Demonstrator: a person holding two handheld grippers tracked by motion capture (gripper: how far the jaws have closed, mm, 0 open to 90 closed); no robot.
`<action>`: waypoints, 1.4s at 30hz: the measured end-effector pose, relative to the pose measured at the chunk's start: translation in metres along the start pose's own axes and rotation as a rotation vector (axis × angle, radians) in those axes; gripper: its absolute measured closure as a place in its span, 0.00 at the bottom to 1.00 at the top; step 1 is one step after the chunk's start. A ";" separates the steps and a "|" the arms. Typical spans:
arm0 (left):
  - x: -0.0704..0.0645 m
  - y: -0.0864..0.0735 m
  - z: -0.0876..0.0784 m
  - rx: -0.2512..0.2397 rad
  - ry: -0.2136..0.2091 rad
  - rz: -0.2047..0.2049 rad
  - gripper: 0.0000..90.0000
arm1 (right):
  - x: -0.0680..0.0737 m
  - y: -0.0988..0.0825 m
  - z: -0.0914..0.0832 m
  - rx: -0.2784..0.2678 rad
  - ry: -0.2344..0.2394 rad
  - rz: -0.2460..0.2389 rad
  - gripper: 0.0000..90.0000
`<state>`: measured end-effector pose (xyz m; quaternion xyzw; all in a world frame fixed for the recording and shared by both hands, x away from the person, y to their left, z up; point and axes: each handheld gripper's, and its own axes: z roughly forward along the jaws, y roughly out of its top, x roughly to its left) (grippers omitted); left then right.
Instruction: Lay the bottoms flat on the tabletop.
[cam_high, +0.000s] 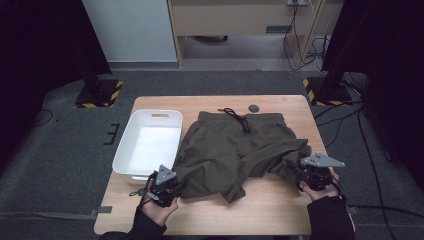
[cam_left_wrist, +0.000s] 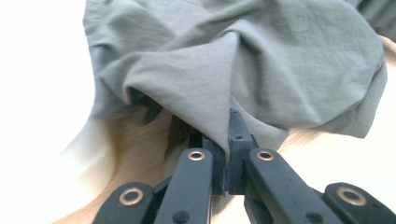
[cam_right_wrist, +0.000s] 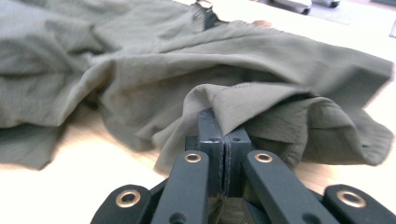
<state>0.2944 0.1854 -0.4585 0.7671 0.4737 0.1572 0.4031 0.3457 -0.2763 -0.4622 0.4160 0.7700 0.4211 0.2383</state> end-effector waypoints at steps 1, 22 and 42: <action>0.003 -0.002 -0.003 0.006 0.006 -0.009 1.00 | -0.002 0.001 -0.004 -0.004 -0.006 0.004 0.99; -0.001 0.007 -0.011 -0.110 -0.001 0.005 0.79 | -0.008 0.012 -0.004 -0.074 -0.110 -0.003 0.55; -0.009 0.038 0.001 -0.157 -0.009 0.029 0.70 | -0.051 0.005 0.077 0.103 -0.124 0.121 0.50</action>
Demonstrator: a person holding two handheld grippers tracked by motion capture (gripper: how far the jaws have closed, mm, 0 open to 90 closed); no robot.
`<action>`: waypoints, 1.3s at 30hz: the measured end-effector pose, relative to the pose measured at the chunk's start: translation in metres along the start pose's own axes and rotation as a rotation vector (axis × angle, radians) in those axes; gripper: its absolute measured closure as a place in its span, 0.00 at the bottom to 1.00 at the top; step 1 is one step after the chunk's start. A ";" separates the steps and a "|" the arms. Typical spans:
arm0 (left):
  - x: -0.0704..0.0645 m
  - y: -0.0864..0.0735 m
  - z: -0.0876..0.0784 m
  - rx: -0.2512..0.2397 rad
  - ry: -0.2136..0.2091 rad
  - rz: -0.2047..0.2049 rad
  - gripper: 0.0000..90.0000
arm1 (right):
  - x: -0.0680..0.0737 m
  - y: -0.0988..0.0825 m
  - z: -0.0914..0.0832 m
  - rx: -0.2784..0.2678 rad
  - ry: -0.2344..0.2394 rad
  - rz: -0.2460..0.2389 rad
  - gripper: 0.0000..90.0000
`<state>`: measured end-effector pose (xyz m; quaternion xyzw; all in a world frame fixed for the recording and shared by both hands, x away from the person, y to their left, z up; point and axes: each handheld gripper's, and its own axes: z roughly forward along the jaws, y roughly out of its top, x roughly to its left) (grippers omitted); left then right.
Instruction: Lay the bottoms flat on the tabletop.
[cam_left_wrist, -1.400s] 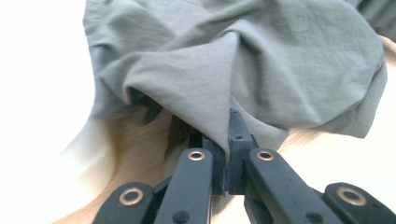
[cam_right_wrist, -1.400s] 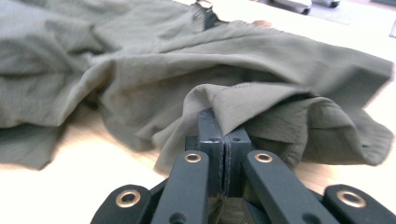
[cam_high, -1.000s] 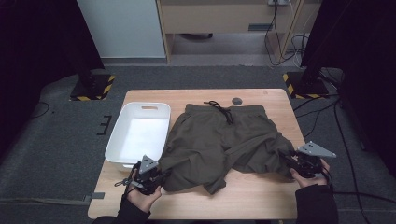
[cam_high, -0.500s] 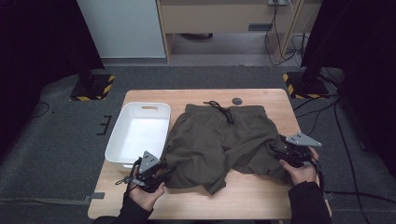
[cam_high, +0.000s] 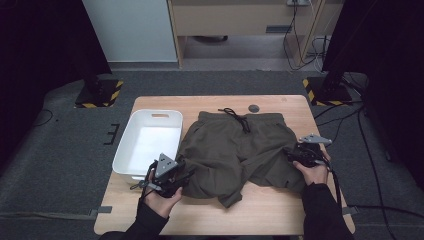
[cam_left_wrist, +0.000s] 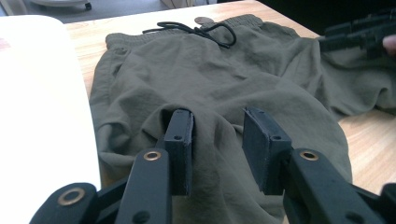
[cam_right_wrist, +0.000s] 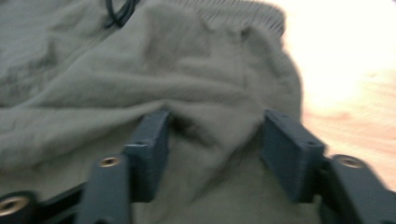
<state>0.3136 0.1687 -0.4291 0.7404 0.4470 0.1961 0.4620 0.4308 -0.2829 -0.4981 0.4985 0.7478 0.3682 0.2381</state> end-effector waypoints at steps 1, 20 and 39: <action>0.001 0.001 0.000 -0.007 -0.001 -0.006 0.70 | 0.001 -0.001 0.001 0.016 0.004 0.008 0.56; 0.003 0.008 0.029 0.014 -0.035 0.021 0.64 | 0.019 -0.006 -0.064 -0.109 0.195 -0.038 1.00; -0.005 -0.028 0.074 0.189 -0.045 0.091 0.63 | 0.066 -0.059 -0.070 0.018 0.307 -0.156 0.94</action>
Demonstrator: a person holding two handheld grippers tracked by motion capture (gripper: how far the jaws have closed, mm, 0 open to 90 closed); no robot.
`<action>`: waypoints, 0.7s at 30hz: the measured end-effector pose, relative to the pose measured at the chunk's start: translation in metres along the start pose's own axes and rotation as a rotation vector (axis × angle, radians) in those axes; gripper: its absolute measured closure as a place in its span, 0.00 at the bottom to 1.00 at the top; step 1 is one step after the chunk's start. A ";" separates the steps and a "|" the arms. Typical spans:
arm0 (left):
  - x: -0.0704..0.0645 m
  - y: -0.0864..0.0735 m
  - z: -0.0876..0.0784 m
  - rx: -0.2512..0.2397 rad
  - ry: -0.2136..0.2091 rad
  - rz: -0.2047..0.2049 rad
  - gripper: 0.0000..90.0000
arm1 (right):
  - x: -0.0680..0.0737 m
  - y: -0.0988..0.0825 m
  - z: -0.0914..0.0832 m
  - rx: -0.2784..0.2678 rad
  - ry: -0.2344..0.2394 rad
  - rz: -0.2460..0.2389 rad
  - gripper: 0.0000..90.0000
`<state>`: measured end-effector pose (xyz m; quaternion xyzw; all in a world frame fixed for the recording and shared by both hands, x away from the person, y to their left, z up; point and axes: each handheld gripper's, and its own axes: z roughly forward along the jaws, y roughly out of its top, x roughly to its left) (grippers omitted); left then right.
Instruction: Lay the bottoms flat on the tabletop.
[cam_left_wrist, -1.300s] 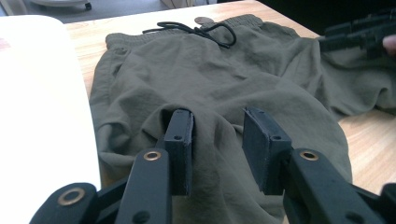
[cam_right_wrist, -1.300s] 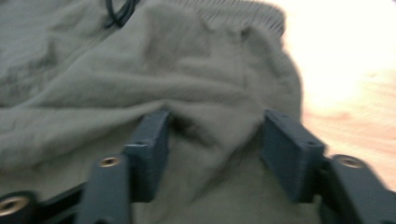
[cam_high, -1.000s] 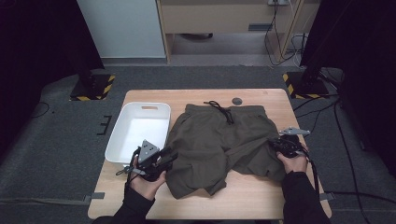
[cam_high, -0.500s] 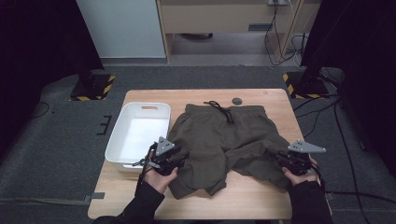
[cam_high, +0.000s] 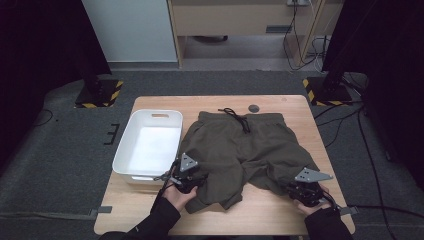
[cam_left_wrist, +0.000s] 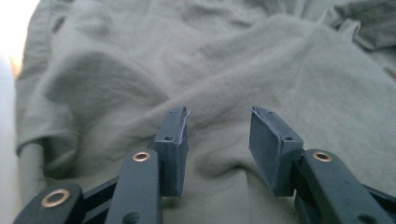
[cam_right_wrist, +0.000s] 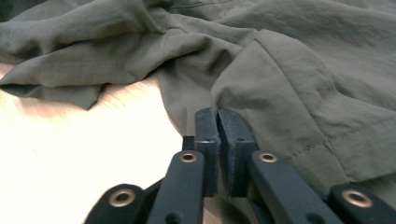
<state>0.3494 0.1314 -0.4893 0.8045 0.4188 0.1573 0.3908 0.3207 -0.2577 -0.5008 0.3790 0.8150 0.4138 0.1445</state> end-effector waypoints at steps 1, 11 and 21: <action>0.000 -0.001 0.002 0.006 0.001 0.001 0.63 | 0.001 0.001 -0.001 -0.010 -0.004 -0.003 0.92; 0.002 -0.007 0.014 0.069 0.020 0.009 0.63 | -0.015 0.023 -0.030 -0.221 -0.125 0.046 0.59; 0.004 -0.008 0.019 0.089 0.034 0.014 0.63 | -0.035 0.030 0.016 -0.100 -0.102 0.088 0.55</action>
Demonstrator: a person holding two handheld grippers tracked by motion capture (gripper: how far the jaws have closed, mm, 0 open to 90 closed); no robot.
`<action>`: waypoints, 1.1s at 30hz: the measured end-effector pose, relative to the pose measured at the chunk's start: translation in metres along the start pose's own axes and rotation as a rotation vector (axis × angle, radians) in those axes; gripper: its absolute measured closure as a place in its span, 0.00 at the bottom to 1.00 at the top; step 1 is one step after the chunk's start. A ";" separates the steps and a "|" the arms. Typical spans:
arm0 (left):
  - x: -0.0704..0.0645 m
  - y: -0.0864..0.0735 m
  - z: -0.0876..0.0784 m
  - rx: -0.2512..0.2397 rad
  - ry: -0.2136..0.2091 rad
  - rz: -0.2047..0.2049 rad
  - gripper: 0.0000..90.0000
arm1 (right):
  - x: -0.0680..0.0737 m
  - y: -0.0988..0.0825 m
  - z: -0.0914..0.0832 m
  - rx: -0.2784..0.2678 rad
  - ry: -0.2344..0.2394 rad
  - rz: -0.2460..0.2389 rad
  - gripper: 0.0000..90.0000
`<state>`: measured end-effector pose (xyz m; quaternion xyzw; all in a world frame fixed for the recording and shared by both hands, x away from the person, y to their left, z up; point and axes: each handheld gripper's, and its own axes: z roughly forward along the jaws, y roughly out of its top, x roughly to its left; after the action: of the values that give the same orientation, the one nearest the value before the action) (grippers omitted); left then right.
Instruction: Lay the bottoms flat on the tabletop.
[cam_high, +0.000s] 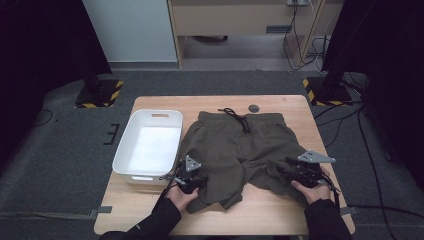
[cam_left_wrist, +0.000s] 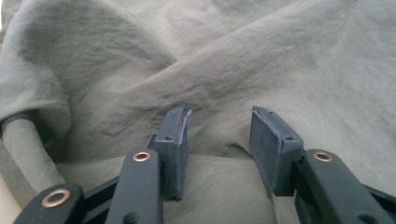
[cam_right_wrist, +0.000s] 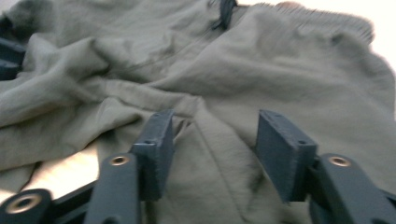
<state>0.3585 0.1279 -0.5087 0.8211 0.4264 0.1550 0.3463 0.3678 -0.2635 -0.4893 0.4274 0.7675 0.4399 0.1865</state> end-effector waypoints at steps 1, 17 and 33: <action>0.000 0.000 0.000 0.001 0.003 0.000 0.63 | 0.001 -0.001 0.001 0.005 0.005 0.002 0.60; 0.002 -0.003 -0.001 -0.005 0.011 -0.003 0.63 | 0.039 -0.012 -0.034 0.000 0.224 -0.065 0.98; 0.003 -0.003 -0.002 -0.014 0.009 -0.010 0.63 | 0.063 -0.019 -0.033 -0.025 0.254 -0.130 0.71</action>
<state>0.3573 0.1324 -0.5090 0.8159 0.4310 0.1597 0.3508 0.3006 -0.2333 -0.4814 0.3152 0.8055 0.4870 0.1212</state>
